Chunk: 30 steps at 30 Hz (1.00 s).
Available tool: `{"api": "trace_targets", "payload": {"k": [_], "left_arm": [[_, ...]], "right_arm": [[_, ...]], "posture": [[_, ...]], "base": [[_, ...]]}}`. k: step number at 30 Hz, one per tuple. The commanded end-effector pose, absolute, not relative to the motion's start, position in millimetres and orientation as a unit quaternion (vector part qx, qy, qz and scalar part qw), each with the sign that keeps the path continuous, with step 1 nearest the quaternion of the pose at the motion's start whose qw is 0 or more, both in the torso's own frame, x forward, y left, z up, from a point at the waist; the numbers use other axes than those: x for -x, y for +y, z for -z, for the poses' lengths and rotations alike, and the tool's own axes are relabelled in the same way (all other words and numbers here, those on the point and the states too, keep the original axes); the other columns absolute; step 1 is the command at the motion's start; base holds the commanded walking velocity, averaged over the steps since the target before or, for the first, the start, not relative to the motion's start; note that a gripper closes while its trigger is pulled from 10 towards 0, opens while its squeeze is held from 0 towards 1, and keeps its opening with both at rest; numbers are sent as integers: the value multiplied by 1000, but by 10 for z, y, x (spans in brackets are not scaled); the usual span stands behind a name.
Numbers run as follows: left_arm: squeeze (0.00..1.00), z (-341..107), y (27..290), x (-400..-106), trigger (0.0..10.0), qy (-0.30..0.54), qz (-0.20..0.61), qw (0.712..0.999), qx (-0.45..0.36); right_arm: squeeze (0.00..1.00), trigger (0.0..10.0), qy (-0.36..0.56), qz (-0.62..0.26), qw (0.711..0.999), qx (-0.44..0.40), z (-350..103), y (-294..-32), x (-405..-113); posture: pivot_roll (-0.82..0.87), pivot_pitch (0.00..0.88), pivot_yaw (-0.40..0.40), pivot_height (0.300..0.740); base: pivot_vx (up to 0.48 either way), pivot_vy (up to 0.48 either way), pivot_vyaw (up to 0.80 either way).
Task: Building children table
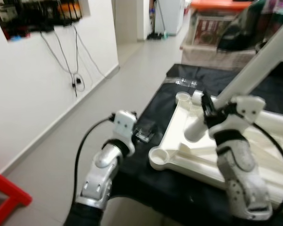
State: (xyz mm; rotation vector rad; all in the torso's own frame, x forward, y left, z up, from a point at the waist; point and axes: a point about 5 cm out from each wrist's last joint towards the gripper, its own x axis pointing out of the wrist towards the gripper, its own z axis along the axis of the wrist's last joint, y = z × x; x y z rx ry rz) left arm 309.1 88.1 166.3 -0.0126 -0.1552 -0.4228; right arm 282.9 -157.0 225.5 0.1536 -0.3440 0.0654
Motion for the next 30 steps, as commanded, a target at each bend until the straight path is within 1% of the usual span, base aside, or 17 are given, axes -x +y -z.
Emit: {"api": "trace_targets", "payload": {"k": [1,4,7,16,20,22,25,26,27,28,29,30], "left_arm": [[0,-1665,823,-3086,10000,-75,216,974,12],[0,-1665,830,-3091,10000,-74,213,974,12],[0,-1664,827,-3085,10000,-73,211,975,11],[0,-1687,756,-3006,10000,-75,226,971,18],[0,-1694,725,-2946,10000,-72,236,969,21],[0,-1653,666,-2864,10000,-63,259,964,19],[0,-1638,640,-2826,10000,-60,271,961,16],[0,-1613,612,-2769,10000,-55,286,956,15],[0,-1613,612,-2769,10000,-55,286,956,15],[0,-1595,601,-2714,10000,-48,297,954,14],[0,-1595,601,-2714,10000,-48,297,954,14],[0,-1580,609,-2663,10000,-41,303,952,15]], "right_arm": [[0,10000,-180,-24,981,-74,-2281,-1632,-2816],[0,10000,-182,-29,980,-71,-2290,-1623,-2817],[0,10000,-188,-39,980,-49,-2317,-1606,-2817],[0,10000,-186,-47,980,-59,-2357,-1590,-2883],[0,10000,-173,-48,982,-51,-2347,-1621,-2981],[0,10000,-155,-61,985,-48,-2294,-1699,-3126],[0,10000,-148,-69,985,-46,-2281,-1730,-3179],[0,10000,-138,-91,985,-48,-2289,-1773,-3265],[0,10000,-138,-91,985,-48,-2289,-1773,-3265],[0,10000,-131,-124,982,-53,-2320,-1795,-3330],[0,10000,-131,-124,982,-53,-2320,-1795,-3330],[0,10000,-120,-164,977,-62,-2358,-1814,-3380]], "posture": [[35,0,-37,740],[35,0,-39,740],[35,0,-40,740],[38,0,-50,740],[45,0,-63,740],[55,7,-74,740],[56,12,-74,740],[61,36,-77,740],[61,36,-77,740],[70,53,-81,740],[70,53,-81,740],[79,73,-83,740]], "base": [[0,0,0],[0,0,0],[0,0,0],[0,0,800],[0,0,108],[0,0,0],[0,0,0],[0,0,0],[0,0,0],[0,0,0],[0,0,0],[0,0,0]]}}
